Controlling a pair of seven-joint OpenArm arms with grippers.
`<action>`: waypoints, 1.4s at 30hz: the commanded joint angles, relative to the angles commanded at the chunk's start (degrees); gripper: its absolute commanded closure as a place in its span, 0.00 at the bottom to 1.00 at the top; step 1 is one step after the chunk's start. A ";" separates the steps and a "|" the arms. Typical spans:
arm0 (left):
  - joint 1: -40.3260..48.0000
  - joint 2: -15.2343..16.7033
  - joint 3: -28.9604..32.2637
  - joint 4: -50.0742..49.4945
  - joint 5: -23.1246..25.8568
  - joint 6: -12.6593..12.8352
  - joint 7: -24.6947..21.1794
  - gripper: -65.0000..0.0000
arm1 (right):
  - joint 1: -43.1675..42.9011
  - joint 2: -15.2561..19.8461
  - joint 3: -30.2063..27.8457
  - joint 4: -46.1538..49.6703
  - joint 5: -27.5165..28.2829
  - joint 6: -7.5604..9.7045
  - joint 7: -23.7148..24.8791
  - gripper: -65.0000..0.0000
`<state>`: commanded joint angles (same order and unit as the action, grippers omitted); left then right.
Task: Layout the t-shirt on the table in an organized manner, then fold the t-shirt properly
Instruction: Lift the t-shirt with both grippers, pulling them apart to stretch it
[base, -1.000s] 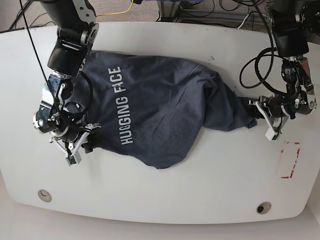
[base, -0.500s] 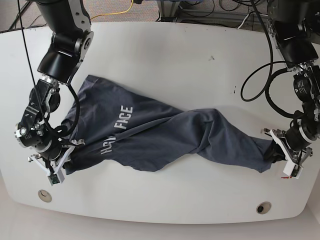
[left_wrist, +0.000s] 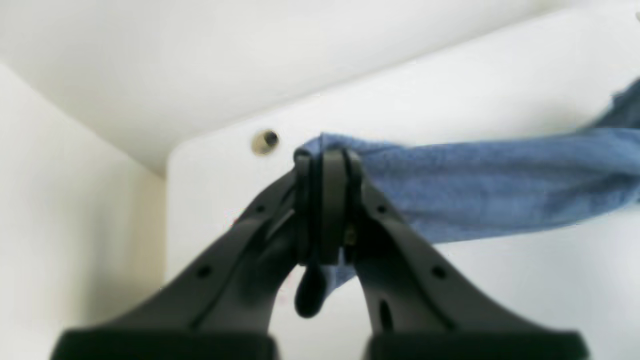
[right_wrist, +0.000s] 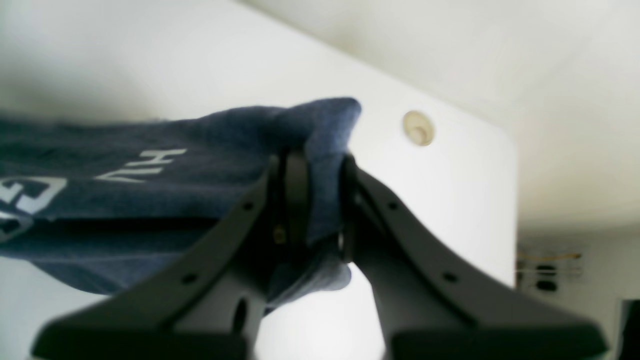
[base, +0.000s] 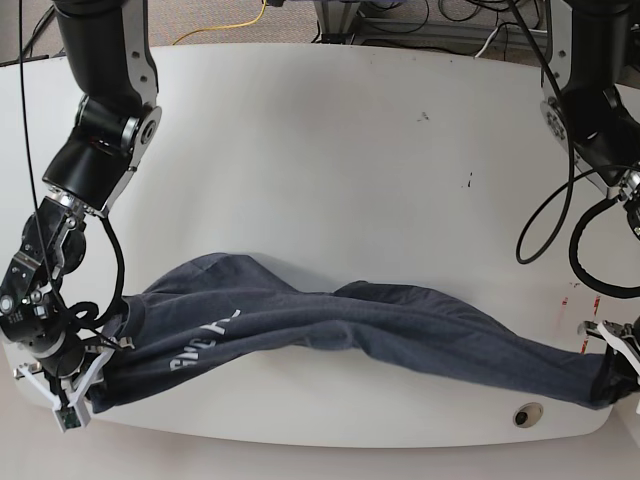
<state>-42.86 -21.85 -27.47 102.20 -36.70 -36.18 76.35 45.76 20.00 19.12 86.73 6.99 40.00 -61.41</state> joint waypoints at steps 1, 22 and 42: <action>-1.05 0.00 0.00 0.00 0.00 0.00 0.26 1.00 | 1.32 0.35 -0.26 -0.44 0.00 0.00 -0.70 0.90; -18.29 -0.18 -0.70 -7.47 0.09 0.00 3.65 1.00 | 20.66 4.57 -0.79 -6.68 0.00 0.00 -9.85 0.90; 4.75 0.09 -5.27 -3.08 -0.09 -2.99 3.65 1.00 | -10.55 3.43 -0.26 20.92 0.00 0.00 -14.15 0.90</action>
<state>-38.11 -21.76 -32.75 99.12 -36.79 -39.16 80.00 35.21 23.43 18.86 107.65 6.99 40.00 -75.56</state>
